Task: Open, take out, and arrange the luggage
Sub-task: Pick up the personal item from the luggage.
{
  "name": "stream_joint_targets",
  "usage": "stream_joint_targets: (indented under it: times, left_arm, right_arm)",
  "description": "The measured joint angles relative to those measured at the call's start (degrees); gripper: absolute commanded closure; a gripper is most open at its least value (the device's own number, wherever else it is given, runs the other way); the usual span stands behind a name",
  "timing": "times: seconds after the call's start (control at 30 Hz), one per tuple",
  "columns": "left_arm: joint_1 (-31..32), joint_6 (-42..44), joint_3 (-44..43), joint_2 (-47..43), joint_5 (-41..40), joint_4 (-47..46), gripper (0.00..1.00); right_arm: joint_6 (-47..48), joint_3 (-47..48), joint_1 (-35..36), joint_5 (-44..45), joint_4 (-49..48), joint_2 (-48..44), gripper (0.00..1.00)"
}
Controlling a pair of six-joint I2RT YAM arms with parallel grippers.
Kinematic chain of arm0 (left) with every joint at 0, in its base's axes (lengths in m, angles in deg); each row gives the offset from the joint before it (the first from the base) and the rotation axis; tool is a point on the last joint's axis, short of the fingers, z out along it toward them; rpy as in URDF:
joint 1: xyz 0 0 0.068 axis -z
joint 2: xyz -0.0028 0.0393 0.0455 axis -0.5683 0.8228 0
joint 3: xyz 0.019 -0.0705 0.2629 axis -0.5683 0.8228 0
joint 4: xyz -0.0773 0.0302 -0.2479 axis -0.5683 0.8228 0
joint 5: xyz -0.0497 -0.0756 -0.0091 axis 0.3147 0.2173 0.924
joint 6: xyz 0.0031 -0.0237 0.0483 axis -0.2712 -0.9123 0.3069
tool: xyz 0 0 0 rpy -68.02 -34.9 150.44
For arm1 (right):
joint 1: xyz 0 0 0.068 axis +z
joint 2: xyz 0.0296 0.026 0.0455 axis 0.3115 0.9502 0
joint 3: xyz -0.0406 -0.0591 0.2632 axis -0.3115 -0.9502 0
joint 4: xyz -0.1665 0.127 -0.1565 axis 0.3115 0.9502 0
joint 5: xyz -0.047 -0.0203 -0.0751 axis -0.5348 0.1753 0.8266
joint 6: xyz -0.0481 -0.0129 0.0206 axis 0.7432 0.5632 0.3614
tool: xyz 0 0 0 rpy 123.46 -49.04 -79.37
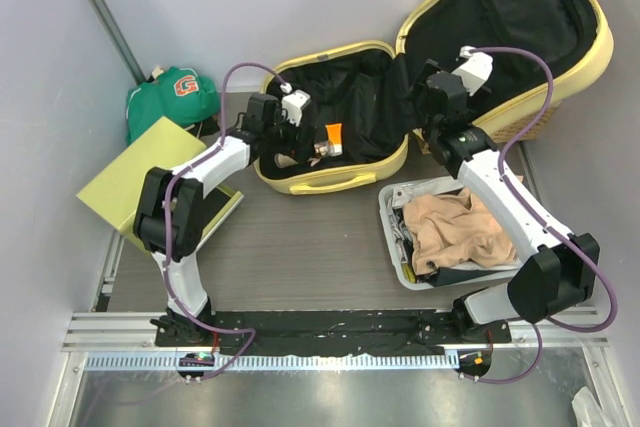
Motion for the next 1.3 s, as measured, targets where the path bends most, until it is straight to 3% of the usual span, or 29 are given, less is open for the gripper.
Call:
stream_joint_targets:
  times: [0.53, 0.6, 0.73, 0.8, 0.9, 0.93, 1.03, 1.3]
  left_arm:
    - [0.4, 1.7, -9.0, 11.7, 3.2, 1.9, 0.0]
    - [0.4, 1.7, -9.0, 12.8, 3.8, 1.9, 0.05]
    - [0.4, 0.5, -9.0, 14.8, 6.5, 1.6, 0.38]
    - [0.4, -0.5, -9.2, 15.4, 7.4, 1.7, 0.49]
    - [0.4, -2.5, -9.6, 16.0, 9.1, 1.7, 0.7]
    - [0.4, -3.1, -9.6, 16.0, 9.4, 1.7, 0.82]
    - [0.4, -4.7, -9.9, 16.0, 9.8, 2.0, 1.0]
    - [0.4, -8.7, -12.2, 14.3, 10.5, 2.9, 1.0]
  right_arm:
    - [-7.8, 0.9, -3.5, -5.9, 6.2, 1.1, 0.0]
    - [-7.8, 1.1, -3.6, -6.2, 6.5, 1.4, 0.0]
    - [-8.0, 1.7, -4.0, -6.5, 7.2, 1.6, 0.0]
    - [-8.0, 1.7, -4.0, -6.6, 7.3, 1.6, 0.0]
    - [-7.9, 1.7, -4.0, -6.6, 7.3, 1.6, 0.0]
    - [-7.9, 1.7, -4.0, -6.6, 7.4, 1.6, 0.0]
    - [-7.8, 1.8, -4.0, -6.9, 7.5, 1.6, 0.0]
    - [-4.8, 2.0, -4.0, -11.9, 7.1, 1.7, 0.02]
